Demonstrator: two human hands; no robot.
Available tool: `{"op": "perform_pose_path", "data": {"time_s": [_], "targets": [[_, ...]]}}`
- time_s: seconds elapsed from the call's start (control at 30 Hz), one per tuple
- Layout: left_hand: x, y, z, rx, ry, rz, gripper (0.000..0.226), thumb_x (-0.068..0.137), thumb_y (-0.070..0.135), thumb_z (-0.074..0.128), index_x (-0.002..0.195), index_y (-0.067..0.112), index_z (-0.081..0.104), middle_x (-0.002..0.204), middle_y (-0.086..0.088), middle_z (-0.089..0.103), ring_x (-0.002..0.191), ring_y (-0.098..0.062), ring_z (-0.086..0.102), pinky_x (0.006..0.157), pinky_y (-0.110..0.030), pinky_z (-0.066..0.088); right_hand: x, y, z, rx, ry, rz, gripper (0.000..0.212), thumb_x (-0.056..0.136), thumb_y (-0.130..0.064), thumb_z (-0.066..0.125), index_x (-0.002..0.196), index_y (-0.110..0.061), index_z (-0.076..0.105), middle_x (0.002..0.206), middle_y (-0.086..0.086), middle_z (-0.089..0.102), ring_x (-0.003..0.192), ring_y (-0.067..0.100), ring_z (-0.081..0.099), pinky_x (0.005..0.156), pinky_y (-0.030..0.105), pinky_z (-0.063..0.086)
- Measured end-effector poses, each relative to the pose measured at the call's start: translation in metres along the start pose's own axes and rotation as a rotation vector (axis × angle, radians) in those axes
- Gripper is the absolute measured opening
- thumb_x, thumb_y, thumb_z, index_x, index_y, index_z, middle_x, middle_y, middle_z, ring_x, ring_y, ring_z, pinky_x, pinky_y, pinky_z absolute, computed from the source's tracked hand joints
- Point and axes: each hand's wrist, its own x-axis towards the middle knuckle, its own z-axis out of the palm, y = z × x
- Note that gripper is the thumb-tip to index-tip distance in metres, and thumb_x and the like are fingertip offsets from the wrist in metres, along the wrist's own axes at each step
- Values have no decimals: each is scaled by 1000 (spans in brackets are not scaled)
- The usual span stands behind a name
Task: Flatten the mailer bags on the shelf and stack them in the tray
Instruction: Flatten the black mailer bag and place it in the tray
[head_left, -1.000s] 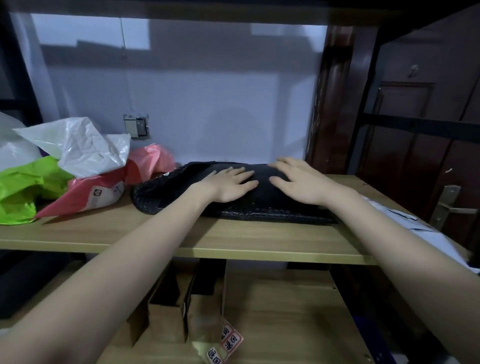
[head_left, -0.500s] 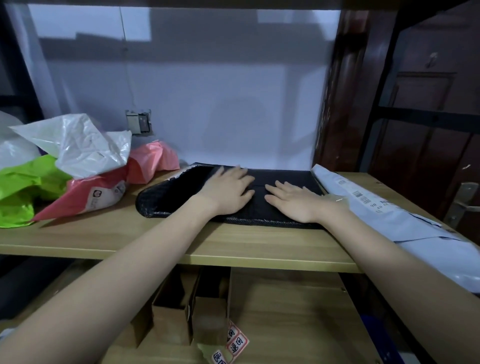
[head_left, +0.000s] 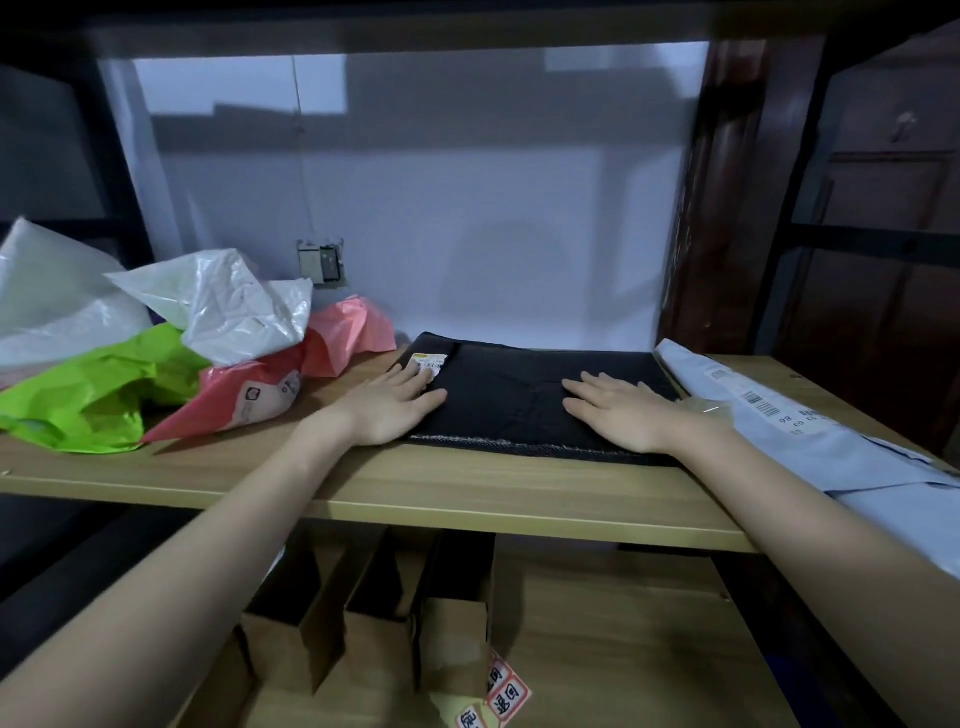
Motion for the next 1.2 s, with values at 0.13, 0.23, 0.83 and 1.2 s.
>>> {"op": "perform_pose_path", "data": {"time_s": [0.13,0.23,0.83,1.2], "targets": [[-1,14,-2,11,-80,-77,58,100,48,16,151,22,7,159,2,-6,146,-18,-10,119,-38,-4,0,-1,1,-4,15,-5,51,100,-45,16,149,-29,16,160,0,9,147,19,4,117,48,3],[-9,26,-10,-41,-11,-50,49,103,31,13,143,10,33,157,-11,20,144,-25,15,110,-29,8,-6,-9,0,-145,150,-32,47,101,-41,20,144,-27,31,151,3,32,139,24,26,108,47,26],[-36,14,-50,-1119,259,-83,32,95,30,48,95,5,69,88,-7,74,89,-19,67,74,-21,54,-83,-63,-16,286,176,-332,83,67,-85,28,138,-58,-6,156,-6,23,143,19,24,115,46,24],[-46,60,-95,-1353,580,108,29,99,34,29,125,25,38,87,-6,58,69,-20,59,57,-26,53,-102,-64,-40,421,702,-477,45,95,-16,47,129,-45,41,98,-10,67,86,19,61,84,30,46]]}}
